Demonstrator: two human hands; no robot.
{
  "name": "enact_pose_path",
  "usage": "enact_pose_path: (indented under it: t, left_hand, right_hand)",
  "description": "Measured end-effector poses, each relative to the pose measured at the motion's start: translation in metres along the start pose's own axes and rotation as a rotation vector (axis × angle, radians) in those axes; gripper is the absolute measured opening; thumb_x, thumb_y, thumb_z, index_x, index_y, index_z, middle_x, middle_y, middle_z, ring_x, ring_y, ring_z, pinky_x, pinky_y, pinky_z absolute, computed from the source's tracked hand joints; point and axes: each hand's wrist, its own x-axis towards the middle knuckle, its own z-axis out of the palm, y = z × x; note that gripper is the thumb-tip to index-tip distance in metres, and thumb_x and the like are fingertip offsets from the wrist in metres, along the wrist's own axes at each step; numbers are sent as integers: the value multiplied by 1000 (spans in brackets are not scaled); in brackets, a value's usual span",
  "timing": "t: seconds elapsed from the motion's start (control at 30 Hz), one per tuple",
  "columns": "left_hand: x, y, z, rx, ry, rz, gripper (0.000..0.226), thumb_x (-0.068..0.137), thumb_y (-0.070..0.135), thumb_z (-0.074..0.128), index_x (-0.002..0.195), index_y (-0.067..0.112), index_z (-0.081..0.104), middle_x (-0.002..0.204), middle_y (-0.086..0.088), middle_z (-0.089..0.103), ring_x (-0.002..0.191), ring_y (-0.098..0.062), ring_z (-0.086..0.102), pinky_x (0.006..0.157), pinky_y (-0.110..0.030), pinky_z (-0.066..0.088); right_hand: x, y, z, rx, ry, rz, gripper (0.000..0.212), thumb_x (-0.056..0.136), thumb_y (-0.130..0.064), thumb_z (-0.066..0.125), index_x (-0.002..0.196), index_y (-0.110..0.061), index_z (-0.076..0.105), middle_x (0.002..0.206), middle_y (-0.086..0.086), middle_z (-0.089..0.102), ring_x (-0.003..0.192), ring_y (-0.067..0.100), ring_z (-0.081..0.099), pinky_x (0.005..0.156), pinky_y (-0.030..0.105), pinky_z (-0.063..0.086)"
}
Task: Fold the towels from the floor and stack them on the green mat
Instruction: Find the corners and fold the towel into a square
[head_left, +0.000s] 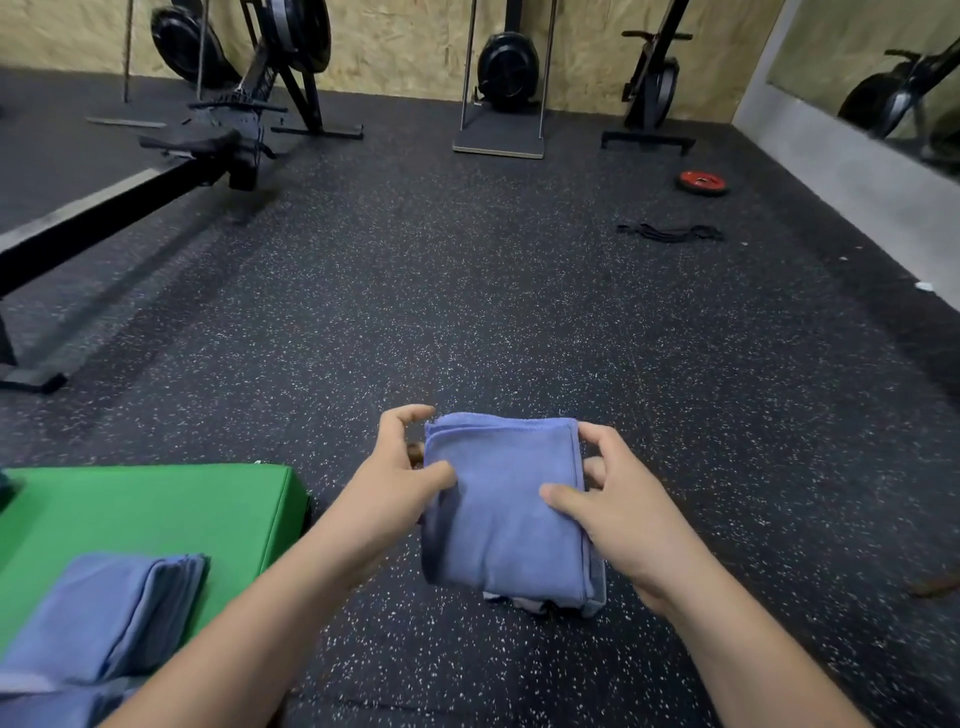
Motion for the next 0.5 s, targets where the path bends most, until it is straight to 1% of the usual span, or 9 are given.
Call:
enact_pose_path:
  t: [0.07, 0.17, 0.2, 0.27, 0.37, 0.4, 0.43, 0.5]
  left_hand:
    - [0, -8, -8, -8, -4, -16, 65, 75, 22, 67, 128, 55, 47, 116, -8, 77, 90, -21, 68, 79, -46, 51]
    - [0, -13, -22, -35, 45, 9, 59, 88, 16, 73, 129, 51, 48, 117, -10, 75, 90, -19, 65, 75, -44, 51]
    - [-1, -13, -28, -50, 62, 20, 58, 91, 15, 74, 129, 50, 48, 115, -10, 74, 89, -19, 65, 72, -43, 51]
    - [-3, -13, -47, -62, 93, 44, 59, 92, 15, 77, 131, 48, 48, 104, -6, 75, 83, -20, 62, 64, -38, 48]
    - [-13, -10, -85, -48, 133, 47, 64, 92, 13, 80, 135, 44, 46, 87, 2, 70, 70, -19, 55, 53, -32, 42]
    - [-15, -6, -87, -40, 117, 53, 63, 92, 12, 80, 136, 43, 46, 85, 4, 69, 68, -18, 54, 52, -30, 42]
    - [-19, -3, -94, -30, 117, 54, 62, 93, 12, 79, 136, 42, 47, 84, 5, 68, 69, -17, 55, 51, -29, 43]
    - [-31, -3, -115, -27, 160, 46, 60, 93, 12, 79, 136, 40, 49, 85, 6, 66, 72, -16, 55, 50, -26, 43]
  right_hand:
    - [2, 0, 7, 3, 1, 14, 57, 94, -18, 77, 139, -42, 52, 109, -8, 78, 97, 10, 76, 96, 50, 60]
    - [6, 0, 21, 106, 7, 52, 60, 92, -18, 81, 142, -35, 53, 111, -6, 79, 99, 13, 78, 98, 53, 60]
    - [7, 1, 26, 158, 1, 75, 63, 91, -17, 82, 144, -32, 53, 113, -5, 79, 102, 14, 78, 99, 53, 60]
    - [7, -1, 38, 272, -38, 107, 63, 91, -9, 82, 145, -27, 53, 118, -2, 79, 107, 18, 78, 99, 52, 61]
    - [1, -10, 68, 328, -181, 116, 59, 95, 3, 72, 140, -31, 55, 117, 0, 80, 110, 25, 77, 90, 50, 63]
    - [-4, -10, 71, 324, -200, 117, 60, 96, 5, 70, 140, -33, 54, 117, 0, 80, 111, 26, 77, 90, 52, 63]
    - [-6, -11, 79, 312, -226, 109, 62, 97, 6, 68, 142, -33, 53, 117, 1, 80, 113, 27, 76, 93, 55, 62]
    - [-7, -16, 102, 300, -277, 110, 66, 98, 8, 66, 146, -33, 49, 117, 0, 80, 115, 25, 75, 98, 57, 60]
